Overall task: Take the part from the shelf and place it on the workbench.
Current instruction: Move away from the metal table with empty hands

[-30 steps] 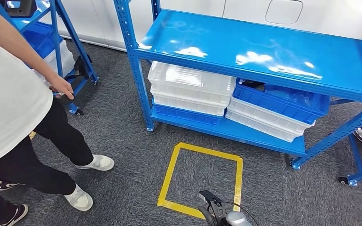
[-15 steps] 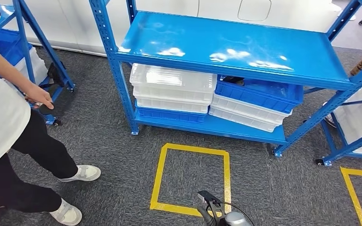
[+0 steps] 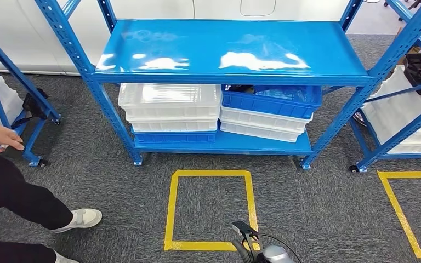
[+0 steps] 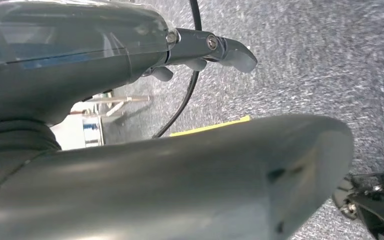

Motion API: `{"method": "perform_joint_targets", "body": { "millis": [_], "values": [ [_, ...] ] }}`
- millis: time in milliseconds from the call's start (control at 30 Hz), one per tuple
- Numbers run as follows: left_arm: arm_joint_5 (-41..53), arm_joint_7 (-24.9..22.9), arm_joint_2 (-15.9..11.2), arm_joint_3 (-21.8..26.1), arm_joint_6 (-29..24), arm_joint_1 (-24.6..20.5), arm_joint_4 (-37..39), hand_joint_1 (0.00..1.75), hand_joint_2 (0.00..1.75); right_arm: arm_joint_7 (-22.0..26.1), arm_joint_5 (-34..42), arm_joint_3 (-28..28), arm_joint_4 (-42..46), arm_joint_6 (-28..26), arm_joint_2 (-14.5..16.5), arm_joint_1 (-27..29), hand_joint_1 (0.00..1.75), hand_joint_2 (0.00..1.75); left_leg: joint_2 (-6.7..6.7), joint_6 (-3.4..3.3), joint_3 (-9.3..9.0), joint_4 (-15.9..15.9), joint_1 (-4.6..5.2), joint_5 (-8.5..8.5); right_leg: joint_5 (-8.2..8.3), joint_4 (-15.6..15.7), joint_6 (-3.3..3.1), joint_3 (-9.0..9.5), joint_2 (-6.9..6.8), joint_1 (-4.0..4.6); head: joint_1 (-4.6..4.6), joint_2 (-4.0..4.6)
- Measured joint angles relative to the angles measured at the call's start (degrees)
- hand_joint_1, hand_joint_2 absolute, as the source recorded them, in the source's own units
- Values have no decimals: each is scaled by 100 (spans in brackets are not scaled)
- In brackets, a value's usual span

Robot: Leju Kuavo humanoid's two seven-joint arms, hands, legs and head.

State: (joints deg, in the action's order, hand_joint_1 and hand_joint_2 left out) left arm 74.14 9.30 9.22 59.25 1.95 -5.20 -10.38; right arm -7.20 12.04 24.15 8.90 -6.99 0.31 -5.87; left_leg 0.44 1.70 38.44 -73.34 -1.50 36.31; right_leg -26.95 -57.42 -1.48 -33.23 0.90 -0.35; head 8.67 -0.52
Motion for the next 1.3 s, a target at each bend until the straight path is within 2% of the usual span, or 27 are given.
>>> {"method": "perform_joint_targets", "body": {
  "millis": [33, 67, 100, 167, 233, 267, 300, 367, 433, 500, 533, 567, 600, 667, 700, 733, 767, 833, 867, 933, 1000, 1033, 1067, 1100, 1200, 1233, 1300],
  "values": [
    [1, -1, -1, 1, 0, 4, 0, 0, 0, -1, 0, 0, 0, 0, 2, 4, 0, 0, -16, -3, 96, -159, 6, -6, -7, -3, -8, 12, 57, 8, -1, 0],
    [1, -4, -2, 2, 0, 7, 0, 0, 0, -1, 0, 0, 0, 0, 2, 8, 0, 0, -26, -9, 91, -91, 7, -128, -14, -6, -12, 28, 119, 14, -1, 0],
    [2, -8, -3, 3, 0, 7, -1, 0, 0, -1, 0, 0, 0, 0, 2, 9, 0, 0, -54, -19, -11, 193, 5, -340, -24, -8, -10, 49, 184, 16, -1, 0],
    [3, -8, -7, 4, 0, 8, -1, 0, 0, -1, 0, 0, 0, 0, 4, 4, 0, 0, -270, -46, -305, 953, -5, -742, -51, -22, 13, 71, 298, 23, -2, 0],
    [3, 55, -9, 4, 1, 13, 0, 0, 0, -1, 0, 0, 0, 0, 6, -4, 0, 0, -463, -70, -457, 1350, -6, -858, -62, -38, 58, 44, 396, 24, -1, -1],
    [3, 91, -9, 5, 1, 14, 0, 0, 0, -1, 0, 0, 0, 0, 7, -4, 0, 0, -474, -86, -471, 1382, 6, -838, -59, -40, 87, 25, 440, 17, 0, -1],
    [3, 116, -8, 6, 1, 14, 0, 0, 0, -1, 0, 1, -1, 0, 4, 3, 0, 0, -433, -106, -478, 1404, 6, -839, -55, -34, 118, 9, 488, 6, 0, -1],
    [4, 79, -6, 8, 1, 10, -1, 0, 0, -1, 0, 3, -1, -1, -7, 24, 0, 0, -336, -163, -511, 1454, -6, -853, -121, -131, 173, -50, 386, 4, 9, 0],
    [4, 32, -4, 9, 1, 12, -2, 0, 0, -1, 0, 4, 0, -2, -14, 16, 0, 0, -206, -210, -540, 1490, -20, -855, -389, -652, 208, -320, 153, -3, 27, 0],
    [4, 27, -4, 9, 1, 20, -2, 0, 0, -1, 0, 4, -1, -2, -10, 0, 0, 0, -67, -232, -546, 1488, -19, -835, -671, -1408, 238, -733, 41, -39, 34, 0],
    [4, 27, -4, 9, 2, 21, -2, 0, 0, -1, 0, 4, -1, -2, -10, 4, 0, 0, -5, -233, -554, 1487, -21, -822, -691, -1617, 254, -861, 19, -59, 33, 0],
    [4, 27, -4, 9, 2, 21, -2, 0, 0, -1, 0, 4, -1, -2, -10, 10, 0, 0, 51, -228, -568, 1486, -27, -807, -606, -1623, 267, -884, 1, -77, 34, 0],
    [4, 27, -4, 9, 2, 20, -2, 0, 0, -1, 0, 4, -2, -2, -11, 16, 0, 0, 98, -216, -589, 1486, -35, -789, -445, -1439, 276, -807, -24, -90, 34, 0],
    [4, 27, -4, 10, 2, 18, -2, 0, 0, -1, 0, 4, -2, -3, -14, 10, 0, 0, 182, -165, -658, 1488, -38, -742, -52, -669, 282, -423, -213, -88, 36, 0],
    [4, 33, -4, 11, 2, 19, -2, 0, 0, -1, 0, 4, -1, -7, -14, -5, 0, 0, 220, -129, -684, 1486, -27, -717, 44, -357, 278, -262, -306, -64, 33, -1],
    [4, 38, -4, 11, 2, 18, -2, 0, 0, 0, -1, 4, 1, -11, -13, -17, 0, 0, 259, -92, -707, 1488, -11, -696, 87, -136, 271, -149, -378, -39, 30, -1],
    [4, 44, -4, 11, 1, 16, -2, 0, 0, 0, -1, 4, 1, -21, -12, -19, 0, 0, 296, -61, -721, 1496, 2, -685, 51, -87, 262, -126, -381, -12, 24, -1],
    [4, 47, -4, 11, -1, 7, -2, 0, 0, -3, -2, 4, 1, -59, -10, 7, 0, 0, 353, 1, -753, 1512, -2, -661, 37, -57, 213, -117, -316, -7, 16, 0],
    [4, 48, -5, 11, -3, 3, -2, 0, 0, -5, -1, 3, 0, -83, -10, 23, 0, 0, 328, 26, -751, 1461, -18, -608, 39, -43, 178, -104, -290, -19, 14, 0],
    [4, 48, -6, 13, -7, 4, -2, 0, 0, -10, 1, 0, 0, -116, -9, 30, 0, 0, 176, 48, -572, 997, -39, -322, 39, -16, 94, -70, -251, -43, 7, 0],
    [4, 49, -7, 15, -7, 17, -1, 0, 0, -13, 0, -1, 0, -122, -2, 25, 0, 0, 24, 43, -189, 184, -23, 32, 21, -18, 38, -52, -211, -24, 2, 0],
    [4, 49, -7, 17, -7, 24, -1, 0, 0, -14, 0, -1, 0, -122, 2, 28, 0, 0, -7, 41, -34, -111, -14, 105, 11, -20, 27, -38, -184, -14, 1, 0],
    [4, 48, -7, 19, -7, 30, 0, 0, 0, -14, 0, 0, 0, -122, 4, 32, 0, 0, -21, 37, 38, -213, -9, 71, 1, -21, 18, -20, -156, -6, 1, 0],
    [4, 48, -7, 21, -7, 34, 0, 0, 0, -14, 0, -1, 0, -122, 5, 34, 0, 0, -26, 29, 7, -86, -8, -76, -11, -23, 16, 5, -126, -1, 1, 0],
    [4, 53, -7, 25, -8, 33, -1, 0, 0, -14, 0, -1, 0, -122, 8, 33, 0, 0, -56, -16, -428, 1031, 0, -694, -61, -39, 58, 72, -55, 12, 0, 0],
    [4, 76, -7, 26, -9, 31, -1, 0, 0, -14, 0, -1, 0, -123, 9, 32, 0, 0, -72, -36, -517, 1276, 2, -784, -72, -48, 80, 72, -41, 21, 1, 0],
    [4, 129, -5, 26, -9, 29, 0, 0, 0, -14, 0, -1, 0, -124, 8, 34, 0, 0, -94, -55, -546, 1416, 12, -799, -79, -66, 71, 51, -30, 43, 2, 0]
  ]
}}
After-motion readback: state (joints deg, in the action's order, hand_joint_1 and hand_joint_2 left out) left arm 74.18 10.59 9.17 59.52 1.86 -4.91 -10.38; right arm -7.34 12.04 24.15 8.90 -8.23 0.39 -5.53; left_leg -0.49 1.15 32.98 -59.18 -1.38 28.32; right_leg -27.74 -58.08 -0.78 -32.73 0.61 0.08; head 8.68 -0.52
